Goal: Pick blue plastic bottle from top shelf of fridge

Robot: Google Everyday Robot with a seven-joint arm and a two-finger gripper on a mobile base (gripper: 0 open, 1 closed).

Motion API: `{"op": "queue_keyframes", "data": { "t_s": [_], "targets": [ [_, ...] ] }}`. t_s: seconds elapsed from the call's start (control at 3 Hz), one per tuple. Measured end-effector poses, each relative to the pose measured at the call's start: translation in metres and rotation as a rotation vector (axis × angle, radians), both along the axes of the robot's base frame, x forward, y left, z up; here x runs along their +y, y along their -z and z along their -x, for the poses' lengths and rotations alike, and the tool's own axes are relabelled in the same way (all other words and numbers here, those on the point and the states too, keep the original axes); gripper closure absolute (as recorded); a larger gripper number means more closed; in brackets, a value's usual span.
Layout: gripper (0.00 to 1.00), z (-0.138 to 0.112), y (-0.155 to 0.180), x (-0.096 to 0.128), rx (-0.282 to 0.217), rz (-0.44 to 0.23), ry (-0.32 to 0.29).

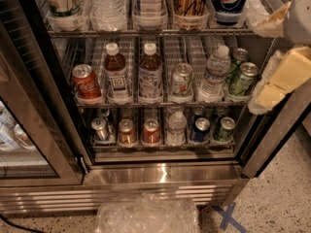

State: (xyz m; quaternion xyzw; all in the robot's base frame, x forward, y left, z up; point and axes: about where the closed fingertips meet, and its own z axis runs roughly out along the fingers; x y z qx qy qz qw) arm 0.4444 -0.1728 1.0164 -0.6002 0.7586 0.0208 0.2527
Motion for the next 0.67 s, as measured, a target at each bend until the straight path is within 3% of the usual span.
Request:
{"op": "queue_keyframes", "data": {
  "t_s": [0.33, 0.67],
  "targets": [
    [0.0, 0.0105, -0.0567, 0.0518, -0.078, -0.182, -0.117],
    [0.0, 0.0105, -0.0567, 0.052, -0.078, -0.182, -0.117]
  ]
}}
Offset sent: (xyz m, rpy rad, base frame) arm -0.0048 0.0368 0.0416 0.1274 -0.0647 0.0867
